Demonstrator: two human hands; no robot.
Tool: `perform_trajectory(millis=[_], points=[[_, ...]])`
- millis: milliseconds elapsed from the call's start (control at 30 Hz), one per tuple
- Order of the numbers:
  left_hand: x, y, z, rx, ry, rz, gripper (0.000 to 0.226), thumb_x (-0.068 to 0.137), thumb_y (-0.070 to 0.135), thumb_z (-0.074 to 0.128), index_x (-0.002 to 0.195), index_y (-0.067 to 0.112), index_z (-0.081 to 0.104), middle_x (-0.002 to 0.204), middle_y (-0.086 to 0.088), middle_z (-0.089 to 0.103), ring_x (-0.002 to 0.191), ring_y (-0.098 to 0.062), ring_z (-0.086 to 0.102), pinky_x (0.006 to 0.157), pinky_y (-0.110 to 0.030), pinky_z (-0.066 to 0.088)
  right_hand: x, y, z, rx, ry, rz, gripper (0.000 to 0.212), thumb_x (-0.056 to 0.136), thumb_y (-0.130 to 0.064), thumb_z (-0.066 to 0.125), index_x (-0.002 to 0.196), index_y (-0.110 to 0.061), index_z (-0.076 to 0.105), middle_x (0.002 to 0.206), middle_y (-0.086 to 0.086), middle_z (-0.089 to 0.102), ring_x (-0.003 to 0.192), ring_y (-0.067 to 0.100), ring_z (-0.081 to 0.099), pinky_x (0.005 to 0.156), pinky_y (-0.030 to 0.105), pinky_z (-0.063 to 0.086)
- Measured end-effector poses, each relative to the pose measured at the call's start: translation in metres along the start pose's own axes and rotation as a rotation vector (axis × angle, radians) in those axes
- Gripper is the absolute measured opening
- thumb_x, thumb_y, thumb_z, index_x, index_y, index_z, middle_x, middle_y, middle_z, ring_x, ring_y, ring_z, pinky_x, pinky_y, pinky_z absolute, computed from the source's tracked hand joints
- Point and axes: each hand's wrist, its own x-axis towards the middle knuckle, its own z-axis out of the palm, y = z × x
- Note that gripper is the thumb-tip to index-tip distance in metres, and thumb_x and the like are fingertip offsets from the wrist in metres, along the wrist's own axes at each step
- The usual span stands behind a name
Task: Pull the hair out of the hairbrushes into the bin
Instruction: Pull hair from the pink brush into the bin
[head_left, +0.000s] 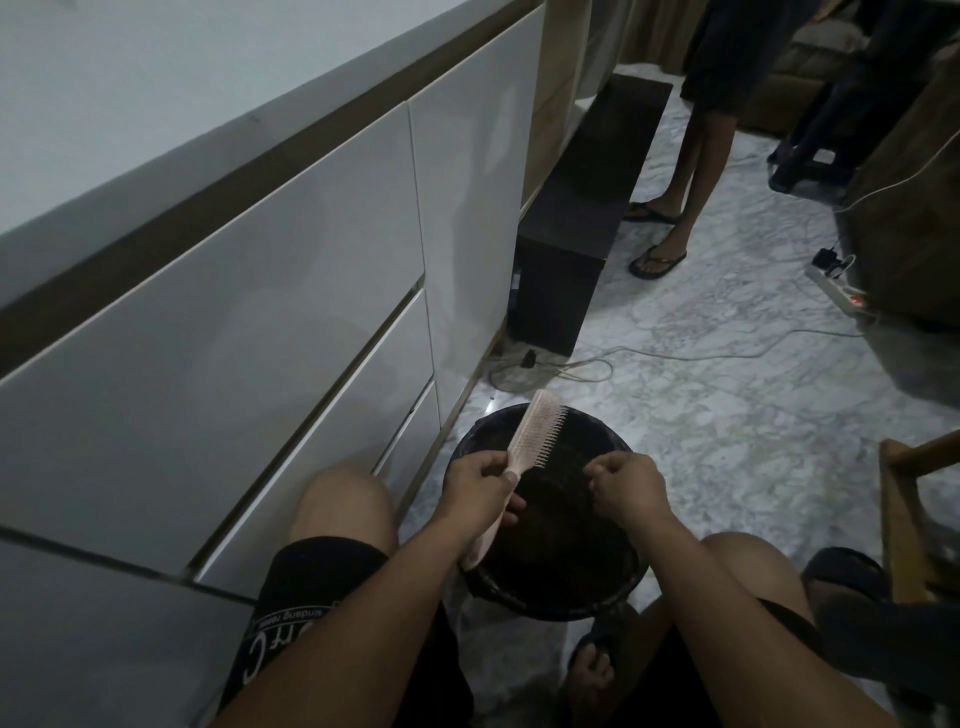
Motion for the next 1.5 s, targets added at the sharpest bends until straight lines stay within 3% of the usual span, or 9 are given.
perform_trajectory(millis=[200, 367, 500, 633, 800, 1033, 1133, 1300, 1500], points=[[-0.001, -0.001, -0.001, -0.033, 0.005, -0.032, 0.037, 0.099, 0.005, 0.052, 0.136, 0.006, 0.056, 0.117, -0.018, 0.067, 0.074, -0.018, 0.069, 0.058, -0.027, 0.056, 0.014, -0.001, -0.012, 0.3, 0.307, 0.208, 0.031, 0.092, -0.009, 0.046, 0.113, 0.003, 0.065, 0.104, 0.023, 0.067, 0.09, 0.037, 0.062, 0.081, 0.037, 0.05], [0.001, 0.0, -0.005, -0.089, -0.007, -0.064, 0.038, 0.1, 0.005, 0.05, 0.137, 0.006, 0.054, 0.118, -0.018, 0.066, 0.075, -0.018, 0.068, 0.056, -0.027, 0.056, 0.019, 0.012, -0.012, 0.485, 0.225, 0.276, 0.028, 0.09, -0.005, 0.049, 0.11, 0.008, 0.063, 0.068, 0.005, 0.054, 0.068, 0.025, 0.057, 0.07, 0.043, 0.057], [0.001, 0.0, -0.001, -0.102, -0.032, -0.087, 0.037, 0.098, 0.003, 0.052, 0.134, 0.007, 0.058, 0.114, -0.016, 0.067, 0.075, -0.021, 0.07, 0.061, -0.033, 0.059, 0.003, 0.002, 0.0, 0.32, -0.067, 0.126, 0.023, 0.089, -0.003, 0.059, 0.11, -0.004, 0.069, 0.089, 0.009, 0.07, 0.081, 0.022, 0.067, 0.072, 0.036, 0.059], [0.002, -0.001, 0.0, -0.102, -0.05, -0.105, 0.036, 0.097, 0.002, 0.054, 0.132, 0.005, 0.059, 0.118, -0.019, 0.066, 0.074, -0.023, 0.071, 0.06, -0.035, 0.058, -0.004, -0.017, 0.007, 0.184, 0.013, -0.039, 0.035, 0.087, -0.009, 0.065, 0.122, -0.008, 0.065, 0.119, 0.006, 0.067, 0.109, 0.024, 0.063, 0.098, 0.044, 0.051], [0.002, -0.002, 0.0, -0.094, -0.091, -0.089, 0.036, 0.094, 0.003, 0.059, 0.131, 0.003, 0.06, 0.11, -0.017, 0.068, 0.072, -0.023, 0.072, 0.06, -0.035, 0.057, -0.011, -0.04, 0.008, 0.402, -0.091, -0.15, 0.025, 0.09, -0.021, 0.065, 0.114, -0.017, 0.062, 0.097, 0.002, 0.067, 0.085, 0.018, 0.07, 0.078, 0.041, 0.06], [0.001, -0.002, 0.002, -0.103, -0.07, -0.083, 0.035, 0.094, 0.001, 0.059, 0.129, 0.001, 0.06, 0.1, -0.014, 0.068, 0.06, -0.016, 0.068, 0.051, -0.028, 0.056, -0.003, -0.045, -0.002, 0.293, 0.167, -0.07, 0.008, 0.085, -0.013, 0.071, 0.088, -0.005, 0.072, 0.07, 0.01, 0.071, 0.061, 0.019, 0.071, 0.061, 0.027, 0.06], [0.003, 0.0, 0.002, -0.164, -0.051, -0.086, 0.032, 0.095, -0.002, 0.057, 0.127, -0.001, 0.059, 0.097, -0.016, 0.066, 0.056, -0.017, 0.066, 0.049, -0.028, 0.057, -0.001, -0.04, -0.006, 0.306, 0.175, -0.046, 0.006, 0.086, -0.006, 0.068, 0.09, -0.006, 0.072, 0.078, 0.011, 0.072, 0.066, 0.016, 0.07, 0.062, 0.023, 0.058], [0.004, 0.004, 0.004, -0.317, -0.082, -0.139, 0.026, 0.094, -0.004, 0.057, 0.119, 0.002, 0.06, 0.093, -0.014, 0.067, 0.067, -0.021, 0.069, 0.063, -0.037, 0.059, -0.012, -0.027, 0.004, 0.171, 0.056, -0.081, 0.027, 0.084, -0.011, 0.069, 0.111, -0.01, 0.07, 0.109, 0.004, 0.07, 0.102, 0.018, 0.064, 0.098, 0.038, 0.051], [0.01, 0.017, -0.002, -0.358, -0.071, -0.137, 0.024, 0.09, -0.002, 0.062, 0.112, 0.006, 0.069, 0.093, -0.008, 0.071, 0.078, -0.018, 0.064, 0.07, -0.031, 0.052, -0.039, -0.037, 0.008, 0.264, -0.137, -0.122, 0.028, 0.091, -0.012, 0.061, 0.119, -0.01, 0.063, 0.102, 0.003, 0.068, 0.09, 0.017, 0.068, 0.08, 0.035, 0.058]])
